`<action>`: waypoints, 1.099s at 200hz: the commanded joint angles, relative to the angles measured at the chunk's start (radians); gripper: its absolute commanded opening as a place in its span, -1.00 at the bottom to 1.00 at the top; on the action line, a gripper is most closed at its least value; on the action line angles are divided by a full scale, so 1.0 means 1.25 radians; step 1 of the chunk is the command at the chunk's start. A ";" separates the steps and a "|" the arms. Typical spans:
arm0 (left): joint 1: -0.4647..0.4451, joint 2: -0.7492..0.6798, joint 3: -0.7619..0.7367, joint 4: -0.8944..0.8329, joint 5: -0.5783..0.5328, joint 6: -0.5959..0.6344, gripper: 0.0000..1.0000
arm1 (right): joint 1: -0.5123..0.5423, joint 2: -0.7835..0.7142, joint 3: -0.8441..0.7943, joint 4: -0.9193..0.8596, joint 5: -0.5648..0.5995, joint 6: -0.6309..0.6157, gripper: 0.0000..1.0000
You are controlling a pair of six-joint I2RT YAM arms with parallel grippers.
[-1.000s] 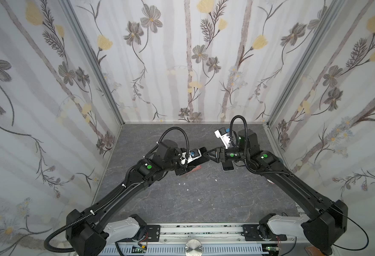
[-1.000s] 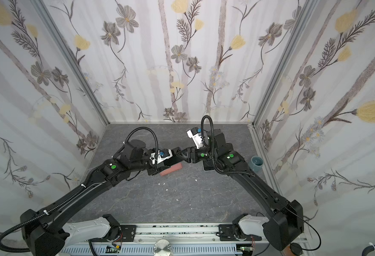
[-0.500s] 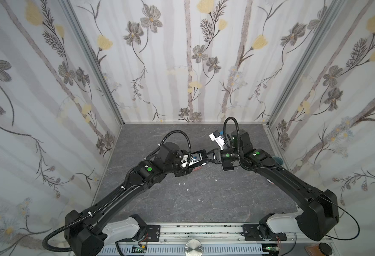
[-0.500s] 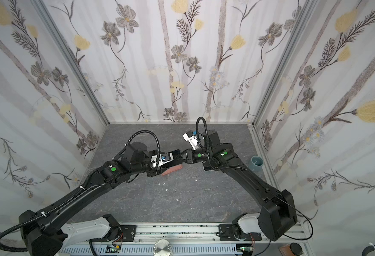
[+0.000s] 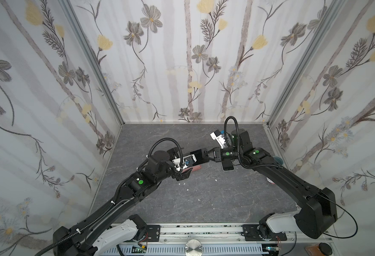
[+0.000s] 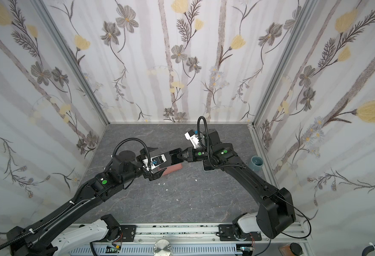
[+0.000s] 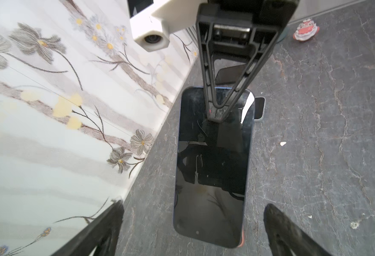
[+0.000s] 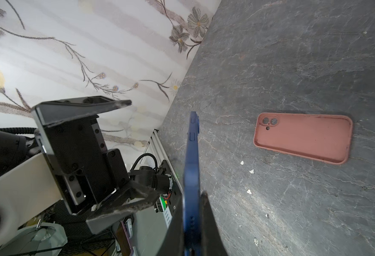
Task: Put the phone into the phone case
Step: 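Hold the phone up with the left gripper while the right gripper grasps its edge, then carry the phone over the pink case with the right gripper while the left gripper follows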
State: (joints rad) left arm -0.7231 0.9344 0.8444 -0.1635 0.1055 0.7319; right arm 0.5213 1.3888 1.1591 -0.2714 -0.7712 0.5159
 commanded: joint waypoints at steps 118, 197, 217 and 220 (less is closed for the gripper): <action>0.051 0.077 -0.093 0.132 -0.121 -0.935 0.77 | 0.000 -0.034 0.091 -0.194 0.415 0.022 -1.00; 0.138 0.284 -0.129 0.229 -0.021 -1.061 0.67 | 0.026 0.213 0.184 -0.169 0.337 -0.034 -1.00; 0.172 0.306 -0.128 0.234 0.013 -1.071 0.66 | 0.028 0.276 0.224 -0.194 0.327 -0.055 -1.00; 0.175 0.309 -0.129 0.234 0.016 -1.072 0.66 | 0.029 0.284 0.227 -0.197 0.328 -0.057 -1.00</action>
State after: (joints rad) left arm -0.5339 1.2984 0.6807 0.0761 0.0624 -0.5552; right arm 0.5549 1.6878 1.3987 -0.5194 -0.3222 0.4873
